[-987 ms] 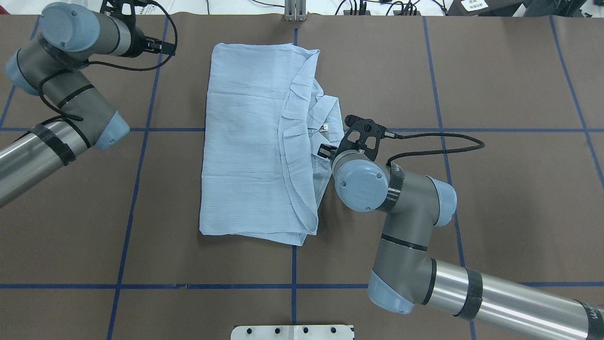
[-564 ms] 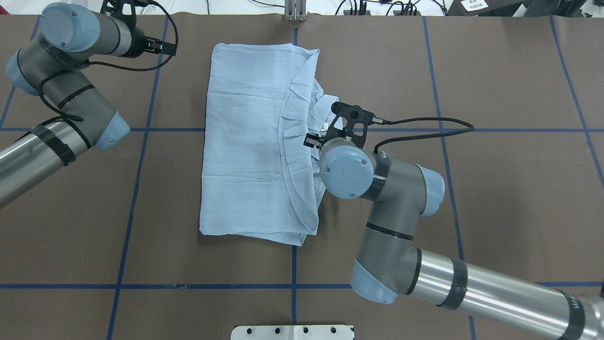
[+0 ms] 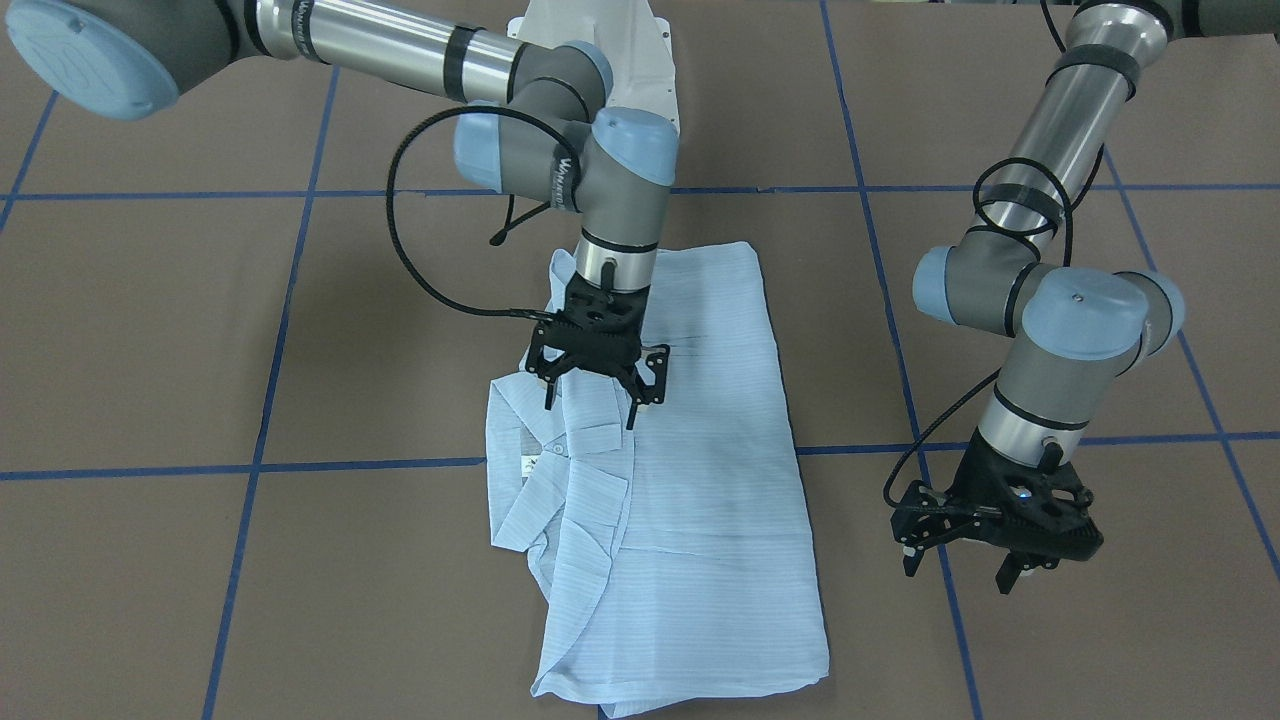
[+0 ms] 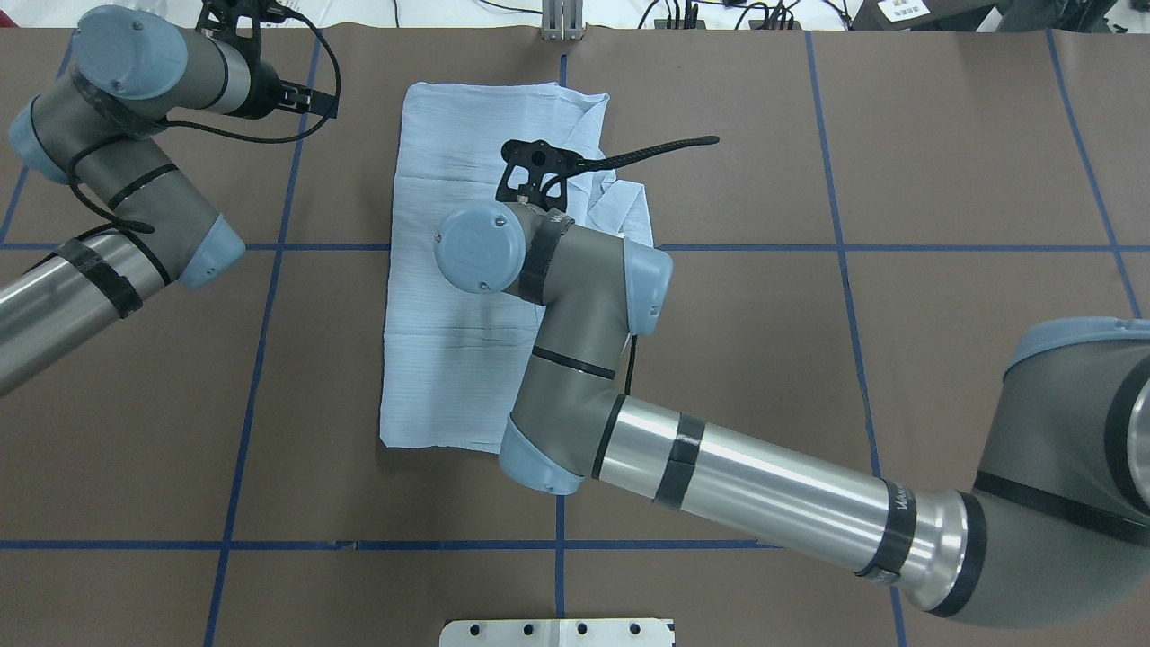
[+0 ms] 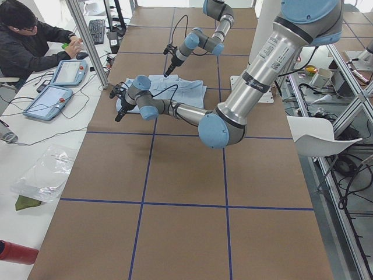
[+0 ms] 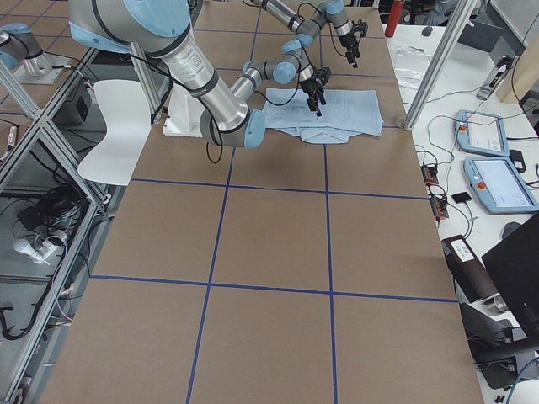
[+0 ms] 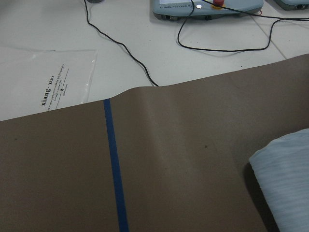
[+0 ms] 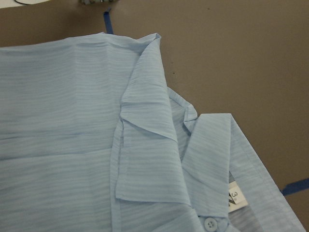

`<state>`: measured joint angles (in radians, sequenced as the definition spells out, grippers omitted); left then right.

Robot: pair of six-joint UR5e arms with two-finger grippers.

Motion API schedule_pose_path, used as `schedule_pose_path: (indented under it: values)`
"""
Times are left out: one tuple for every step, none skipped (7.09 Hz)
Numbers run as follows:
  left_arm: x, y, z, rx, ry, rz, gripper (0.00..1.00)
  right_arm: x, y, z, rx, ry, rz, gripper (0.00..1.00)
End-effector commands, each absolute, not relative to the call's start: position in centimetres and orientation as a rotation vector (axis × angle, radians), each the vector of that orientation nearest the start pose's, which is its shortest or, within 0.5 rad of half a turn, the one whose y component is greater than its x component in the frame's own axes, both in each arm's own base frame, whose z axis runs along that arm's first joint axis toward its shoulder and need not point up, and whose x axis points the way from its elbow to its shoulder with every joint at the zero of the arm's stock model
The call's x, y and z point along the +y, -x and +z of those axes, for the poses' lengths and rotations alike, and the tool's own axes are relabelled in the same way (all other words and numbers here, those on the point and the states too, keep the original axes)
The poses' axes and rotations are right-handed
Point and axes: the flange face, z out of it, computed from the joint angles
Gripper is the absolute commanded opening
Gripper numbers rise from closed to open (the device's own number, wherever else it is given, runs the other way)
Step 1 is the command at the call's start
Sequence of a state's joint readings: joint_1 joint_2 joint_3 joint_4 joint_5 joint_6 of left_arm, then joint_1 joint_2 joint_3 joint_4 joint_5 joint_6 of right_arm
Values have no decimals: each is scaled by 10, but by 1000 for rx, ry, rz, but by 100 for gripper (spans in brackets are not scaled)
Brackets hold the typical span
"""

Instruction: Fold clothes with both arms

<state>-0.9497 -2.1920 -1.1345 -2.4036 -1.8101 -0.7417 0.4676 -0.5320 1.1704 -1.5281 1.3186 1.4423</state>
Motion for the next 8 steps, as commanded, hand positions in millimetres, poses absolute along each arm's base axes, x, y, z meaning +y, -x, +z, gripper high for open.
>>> schedule_pose_path:
  values:
    - [-684,-356,405,838,-621,37,100,-521,683,171,-478,-432,236,100]
    - [-683,-356,404,854,-608,47,100,-525,693,166,-458,-424,221,100]
    - [-683,-356,404,855,-607,46,100,-527,698,166,-445,-420,207,100]
    - [-681,-355,410,851,-601,46,100,-527,699,169,-437,-420,194,100]
    - [-680,-355,411,858,-610,48,100,-527,700,171,-431,-420,188,100]
    - [-679,-354,412,859,-612,49,100,-527,702,176,-421,-416,184,100]
    - [-679,-354,412,859,-612,49,100,-526,703,178,-420,-405,172,100]
    - [-679,-354,412,859,-612,49,100,-526,702,181,-401,-394,160,100]
